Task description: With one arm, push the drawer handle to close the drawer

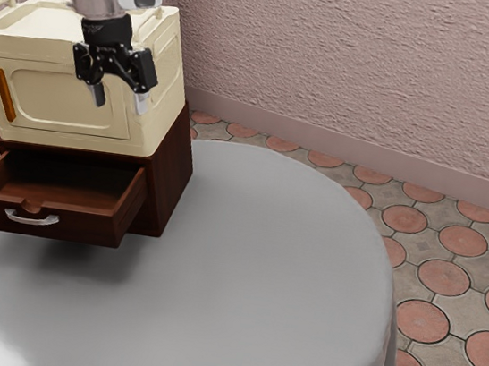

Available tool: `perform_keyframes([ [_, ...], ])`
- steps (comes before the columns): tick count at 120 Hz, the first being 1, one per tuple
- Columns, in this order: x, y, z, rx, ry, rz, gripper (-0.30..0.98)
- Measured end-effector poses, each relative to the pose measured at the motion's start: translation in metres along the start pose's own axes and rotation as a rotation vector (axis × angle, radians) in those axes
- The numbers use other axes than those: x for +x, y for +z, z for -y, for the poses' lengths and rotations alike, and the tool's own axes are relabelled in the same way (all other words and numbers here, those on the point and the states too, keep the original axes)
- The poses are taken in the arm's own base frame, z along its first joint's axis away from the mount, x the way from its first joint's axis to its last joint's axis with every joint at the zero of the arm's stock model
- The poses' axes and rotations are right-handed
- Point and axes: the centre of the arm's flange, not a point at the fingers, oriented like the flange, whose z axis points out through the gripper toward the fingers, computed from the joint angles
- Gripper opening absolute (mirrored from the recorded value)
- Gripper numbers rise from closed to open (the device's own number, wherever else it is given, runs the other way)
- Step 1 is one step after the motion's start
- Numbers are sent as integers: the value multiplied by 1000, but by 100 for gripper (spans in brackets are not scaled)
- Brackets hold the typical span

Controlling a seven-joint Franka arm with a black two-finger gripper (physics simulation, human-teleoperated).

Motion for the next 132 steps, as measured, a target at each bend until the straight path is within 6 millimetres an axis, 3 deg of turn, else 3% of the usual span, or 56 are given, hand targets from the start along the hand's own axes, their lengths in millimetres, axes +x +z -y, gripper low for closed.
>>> perform_keyframes([
  [9, -2, 6, -21, 4, 38, 4, 69],
  [16, -29, 13, -31, -6, 65, 12, 68],
  [19, -45, 16, -15, -15, 40, 13, 68],
  [24, -77, 19, 38, -37, -65, 3, 68],
  [27, -101, 20, 52, -39, -103, -9, 68],
  [35, -157, 22, 54, -15, -153, -49, 67],
  [44, -214, 38, 48, 19, -202, -87, 62],
  [57, -258, 65, 47, 53, -271, -101, 48],
  [66, -265, 83, 50, 57, -300, -81, 36],
  [87, -249, 119, 62, 63, -347, -25, 11],
  [100, -239, 147, 71, 69, -373, -2, 4],
  [132, -202, 183, 87, 82, -416, -3, -6],
])
